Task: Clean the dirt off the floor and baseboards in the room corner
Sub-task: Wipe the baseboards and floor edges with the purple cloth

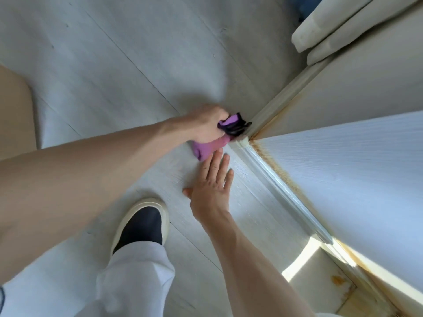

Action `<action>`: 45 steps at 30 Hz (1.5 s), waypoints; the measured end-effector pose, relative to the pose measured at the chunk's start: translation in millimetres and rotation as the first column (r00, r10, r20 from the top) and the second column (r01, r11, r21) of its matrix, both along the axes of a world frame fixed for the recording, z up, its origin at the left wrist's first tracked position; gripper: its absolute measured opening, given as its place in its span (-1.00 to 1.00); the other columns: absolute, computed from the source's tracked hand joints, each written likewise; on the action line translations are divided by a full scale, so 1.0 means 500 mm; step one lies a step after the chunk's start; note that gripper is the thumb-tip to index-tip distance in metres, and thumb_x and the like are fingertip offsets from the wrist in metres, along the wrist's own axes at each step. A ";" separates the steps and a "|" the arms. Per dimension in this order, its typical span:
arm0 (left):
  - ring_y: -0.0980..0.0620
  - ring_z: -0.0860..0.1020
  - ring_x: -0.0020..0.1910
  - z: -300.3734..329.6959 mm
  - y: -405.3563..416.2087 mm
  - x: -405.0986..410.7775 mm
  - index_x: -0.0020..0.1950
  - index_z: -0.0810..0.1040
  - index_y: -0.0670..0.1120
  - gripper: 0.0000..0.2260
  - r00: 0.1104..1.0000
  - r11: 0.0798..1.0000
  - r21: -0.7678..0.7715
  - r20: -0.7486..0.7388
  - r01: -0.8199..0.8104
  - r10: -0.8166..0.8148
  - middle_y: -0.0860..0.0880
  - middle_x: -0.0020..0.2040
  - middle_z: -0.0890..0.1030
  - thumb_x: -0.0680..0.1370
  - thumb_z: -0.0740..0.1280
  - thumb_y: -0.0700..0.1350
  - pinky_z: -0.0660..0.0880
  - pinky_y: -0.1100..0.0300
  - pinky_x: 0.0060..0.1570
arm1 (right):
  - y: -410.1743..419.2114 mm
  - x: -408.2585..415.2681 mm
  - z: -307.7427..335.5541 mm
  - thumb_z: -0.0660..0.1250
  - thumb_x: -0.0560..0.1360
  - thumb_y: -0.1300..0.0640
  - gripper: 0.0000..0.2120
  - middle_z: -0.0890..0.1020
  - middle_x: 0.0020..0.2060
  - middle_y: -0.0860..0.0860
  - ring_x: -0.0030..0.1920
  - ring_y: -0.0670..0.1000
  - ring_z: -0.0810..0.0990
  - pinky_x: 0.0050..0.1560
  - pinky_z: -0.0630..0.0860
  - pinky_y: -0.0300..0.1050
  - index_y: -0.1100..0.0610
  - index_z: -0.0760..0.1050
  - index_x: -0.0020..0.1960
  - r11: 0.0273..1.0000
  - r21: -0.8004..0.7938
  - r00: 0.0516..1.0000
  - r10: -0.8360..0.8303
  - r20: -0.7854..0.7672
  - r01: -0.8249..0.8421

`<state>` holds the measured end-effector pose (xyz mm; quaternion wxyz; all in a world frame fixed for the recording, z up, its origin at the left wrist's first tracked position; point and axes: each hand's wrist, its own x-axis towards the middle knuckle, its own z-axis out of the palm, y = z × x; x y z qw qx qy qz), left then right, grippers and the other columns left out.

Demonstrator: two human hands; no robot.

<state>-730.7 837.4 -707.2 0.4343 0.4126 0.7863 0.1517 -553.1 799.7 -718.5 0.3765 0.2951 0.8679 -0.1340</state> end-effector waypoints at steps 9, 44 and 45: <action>-0.17 0.65 0.00 0.016 0.056 0.030 0.17 0.63 0.00 -0.76 0.984 0.981 0.090 0.055 -0.172 0.168 -0.12 0.02 0.68 0.57 0.30 -0.21 0.46 0.18 -0.18 | -0.003 0.003 0.000 0.16 0.65 -0.26 0.06 -0.57 0.46 0.21 0.50 0.26 -0.55 0.62 -0.23 0.24 0.22 -0.67 0.45 1.000 0.013 1.000 0.012 -0.020 -0.012; -0.14 0.65 -0.13 -0.026 0.112 -0.033 -0.02 0.65 -0.05 -0.83 0.996 0.992 0.096 -0.037 -0.083 0.087 -0.06 -0.14 0.69 0.53 0.43 0.03 0.43 0.17 -0.24 | -0.012 0.006 -0.021 0.20 0.61 -0.24 0.09 -0.53 0.50 0.29 0.54 0.35 -0.46 0.55 -0.33 0.28 0.29 -0.58 0.52 0.996 0.085 0.993 0.027 -0.111 -0.018; -0.15 0.64 -0.17 -0.031 0.081 -0.033 -0.08 0.64 -0.08 -0.84 0.998 0.998 0.051 -0.032 -0.043 0.045 -0.06 -0.21 0.67 0.51 0.45 0.01 0.42 0.18 -0.26 | -0.011 0.005 -0.023 0.20 0.61 -0.23 0.09 -0.55 0.49 0.29 0.53 0.35 -0.47 0.53 -0.36 0.28 0.29 -0.60 0.51 0.997 0.072 0.994 0.021 -0.108 -0.013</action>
